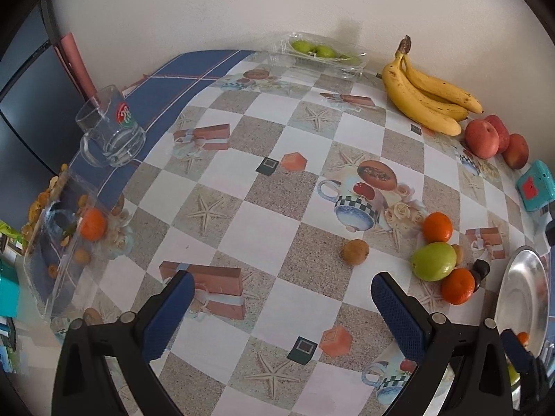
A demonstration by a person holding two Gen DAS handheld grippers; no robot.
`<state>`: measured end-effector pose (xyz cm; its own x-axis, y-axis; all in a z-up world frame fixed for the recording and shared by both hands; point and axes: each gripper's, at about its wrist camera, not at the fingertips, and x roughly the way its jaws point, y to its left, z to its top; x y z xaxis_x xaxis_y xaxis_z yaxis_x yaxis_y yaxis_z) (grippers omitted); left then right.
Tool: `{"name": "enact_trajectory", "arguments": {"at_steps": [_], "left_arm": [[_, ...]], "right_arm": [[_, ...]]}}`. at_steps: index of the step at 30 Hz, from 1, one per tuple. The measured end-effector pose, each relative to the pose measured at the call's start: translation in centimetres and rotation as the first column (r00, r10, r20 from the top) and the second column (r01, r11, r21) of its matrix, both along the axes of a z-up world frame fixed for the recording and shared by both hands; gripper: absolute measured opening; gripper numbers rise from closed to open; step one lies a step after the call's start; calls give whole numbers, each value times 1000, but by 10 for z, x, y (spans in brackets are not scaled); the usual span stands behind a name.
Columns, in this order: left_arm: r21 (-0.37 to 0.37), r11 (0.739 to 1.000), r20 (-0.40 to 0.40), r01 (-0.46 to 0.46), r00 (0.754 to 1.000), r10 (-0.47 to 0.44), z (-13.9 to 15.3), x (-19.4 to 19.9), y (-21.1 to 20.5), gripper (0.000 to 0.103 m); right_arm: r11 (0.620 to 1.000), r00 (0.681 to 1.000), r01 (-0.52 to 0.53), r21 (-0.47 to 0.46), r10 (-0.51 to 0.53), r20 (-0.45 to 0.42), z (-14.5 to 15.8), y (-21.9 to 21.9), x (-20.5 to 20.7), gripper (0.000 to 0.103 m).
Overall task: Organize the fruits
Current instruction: 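Withdraw both open grippers from the steel bowl toward the fruit, then lower the right gripper onto the dark plum and close it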
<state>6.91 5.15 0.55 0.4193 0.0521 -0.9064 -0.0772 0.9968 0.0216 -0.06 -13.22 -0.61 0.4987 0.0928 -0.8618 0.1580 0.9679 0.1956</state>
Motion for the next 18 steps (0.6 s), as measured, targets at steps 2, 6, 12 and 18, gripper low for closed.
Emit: {"name": "enact_trajectory", "arguments": {"at_steps": [2,6,12,18], "left_arm": [[-7,1000,-14,-6,1000,6,-3,1,2,103],[-22,999,-54,-37,998,35,-14,2,6,103],[-23,998,-121,-58,991,55,-34,3,8,103],[-21,998,-174,-66,983,62,-52,3,6,103]], "right_arm": [[1000,1000,-14,-4,14,-15,-4,7,2,95],[999,998,-40,-17,39,-50,-12,17,5,95],[999,993,-49,-9,48,-107,-29,23,8,95],[999,989,-47,-9,45,-139,-42,25,12,95]]}}
